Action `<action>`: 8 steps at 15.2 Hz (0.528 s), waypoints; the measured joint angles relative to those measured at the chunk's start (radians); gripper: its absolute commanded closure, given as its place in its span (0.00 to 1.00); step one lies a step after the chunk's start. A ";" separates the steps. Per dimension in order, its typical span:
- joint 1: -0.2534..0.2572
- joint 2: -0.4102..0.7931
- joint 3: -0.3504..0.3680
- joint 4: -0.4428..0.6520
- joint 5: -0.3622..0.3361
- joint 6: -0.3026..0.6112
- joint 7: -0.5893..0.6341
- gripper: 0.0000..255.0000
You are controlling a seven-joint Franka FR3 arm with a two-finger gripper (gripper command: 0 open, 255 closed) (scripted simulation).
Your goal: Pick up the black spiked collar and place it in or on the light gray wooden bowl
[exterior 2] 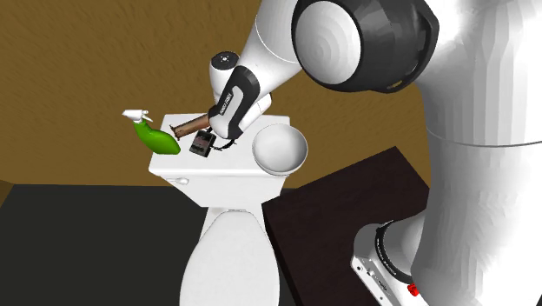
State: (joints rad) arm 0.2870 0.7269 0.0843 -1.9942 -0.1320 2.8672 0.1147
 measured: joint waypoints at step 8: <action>-0.013 -0.090 0.016 -0.034 0.009 -0.057 -0.007 1.00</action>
State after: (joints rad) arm 0.2738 0.6369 0.1005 -2.0280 -0.1226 2.8105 0.1074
